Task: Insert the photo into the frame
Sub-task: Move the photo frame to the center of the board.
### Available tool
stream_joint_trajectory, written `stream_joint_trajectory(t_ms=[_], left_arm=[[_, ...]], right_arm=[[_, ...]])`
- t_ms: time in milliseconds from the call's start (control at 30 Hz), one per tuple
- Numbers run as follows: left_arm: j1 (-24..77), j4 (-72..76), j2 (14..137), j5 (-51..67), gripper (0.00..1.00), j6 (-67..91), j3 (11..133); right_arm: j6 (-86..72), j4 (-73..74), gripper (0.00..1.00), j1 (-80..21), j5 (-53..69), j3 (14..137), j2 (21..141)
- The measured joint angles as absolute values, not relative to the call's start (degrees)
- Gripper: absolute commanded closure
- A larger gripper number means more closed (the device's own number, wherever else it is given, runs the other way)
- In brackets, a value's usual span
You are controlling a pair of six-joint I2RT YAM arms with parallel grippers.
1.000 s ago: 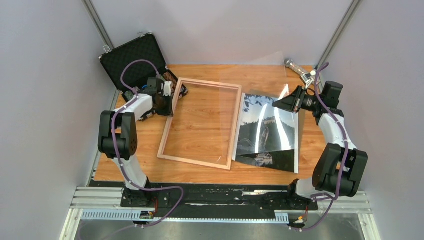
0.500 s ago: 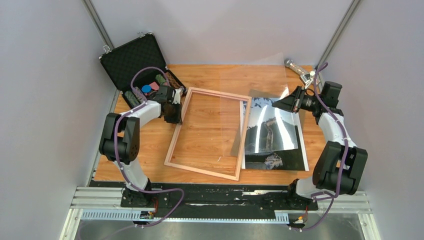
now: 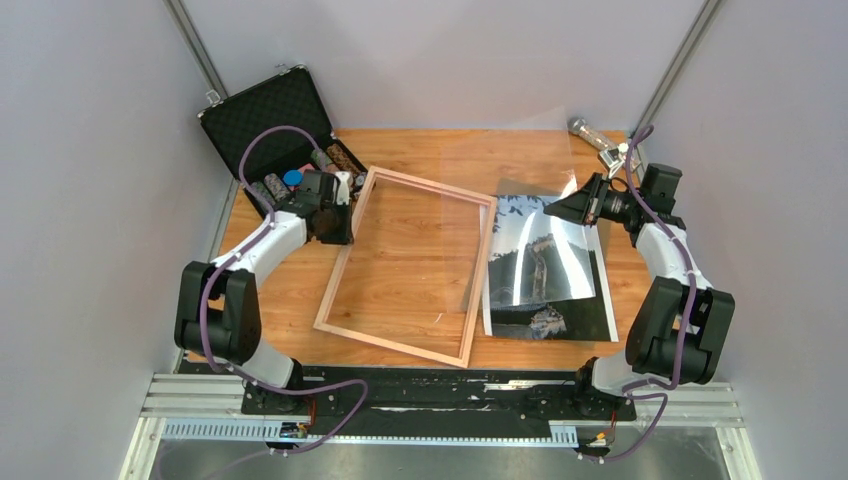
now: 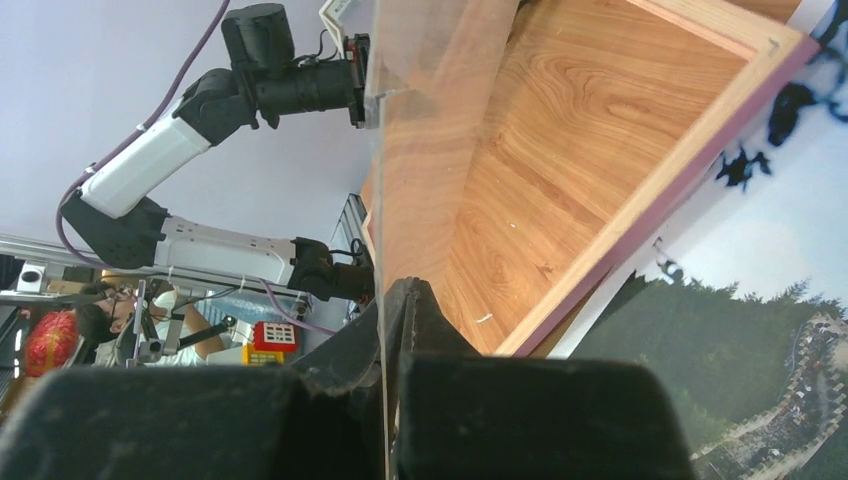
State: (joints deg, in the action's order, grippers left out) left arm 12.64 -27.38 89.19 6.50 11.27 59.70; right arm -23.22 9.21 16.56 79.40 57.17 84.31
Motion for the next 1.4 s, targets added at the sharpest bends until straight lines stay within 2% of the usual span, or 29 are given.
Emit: stream_joint_trajectory(t_ms=[267, 700, 1133, 1400], left_arm=[[10.90, -26.28, 87.24, 6.24, 1.00, 13.21, 56.03], [10.90, -21.19, 91.90, 9.23, 1.00, 17.82, 54.15], [11.14, -17.98, 84.47, 10.04, 1.00, 21.56, 46.04], [11.11, -19.03, 82.39, 11.44, 1.00, 22.50, 45.80]], right_arm=[[-22.39, 9.41, 1.00, 16.53, 78.89, 57.17, 84.31], [-22.39, 8.88, 1.00, 13.04, 77.80, 57.01, 87.26], [-22.48, 6.04, 1.00, 12.34, 77.60, 56.99, 90.52], [-22.50, 5.61, 1.00, 12.34, 77.60, 56.99, 91.48]])
